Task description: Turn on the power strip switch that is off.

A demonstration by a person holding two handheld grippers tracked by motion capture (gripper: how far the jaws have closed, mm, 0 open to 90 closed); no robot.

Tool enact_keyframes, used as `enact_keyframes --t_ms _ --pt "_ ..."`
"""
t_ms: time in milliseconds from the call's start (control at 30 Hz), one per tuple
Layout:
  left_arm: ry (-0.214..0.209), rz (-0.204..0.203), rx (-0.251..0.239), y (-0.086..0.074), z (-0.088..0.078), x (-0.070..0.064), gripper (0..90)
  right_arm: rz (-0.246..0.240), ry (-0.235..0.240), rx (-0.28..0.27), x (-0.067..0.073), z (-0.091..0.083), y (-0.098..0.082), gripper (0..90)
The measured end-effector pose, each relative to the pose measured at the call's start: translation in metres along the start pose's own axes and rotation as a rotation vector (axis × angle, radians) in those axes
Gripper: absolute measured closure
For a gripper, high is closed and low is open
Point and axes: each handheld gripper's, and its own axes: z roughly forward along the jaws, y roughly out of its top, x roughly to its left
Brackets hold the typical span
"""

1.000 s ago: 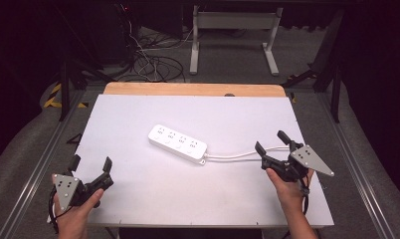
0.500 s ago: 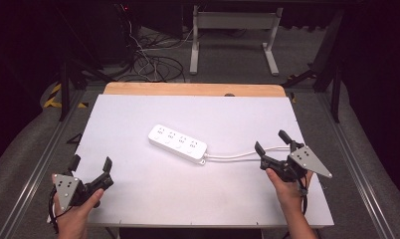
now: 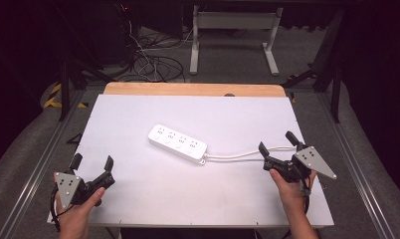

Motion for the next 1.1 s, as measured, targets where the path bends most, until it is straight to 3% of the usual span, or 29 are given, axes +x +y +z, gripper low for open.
enact_keyframes --t_ms 233,600,1100 --pt "0.001 0.012 0.001 0.0000 -0.0012 -0.0002 6.7 -0.005 -0.018 0.010 0.0001 0.0024 -0.0011 2.7" --pt "-0.005 0.008 0.003 -0.0005 -0.0009 -0.0022 6.7 -0.019 0.003 0.018 -0.0011 0.0015 -0.0027 4.8" --pt "-0.007 0.016 -0.001 0.0003 -0.0021 -0.0029 6.8 -0.023 -0.005 0.033 -0.0017 0.0018 -0.0038 6.5"
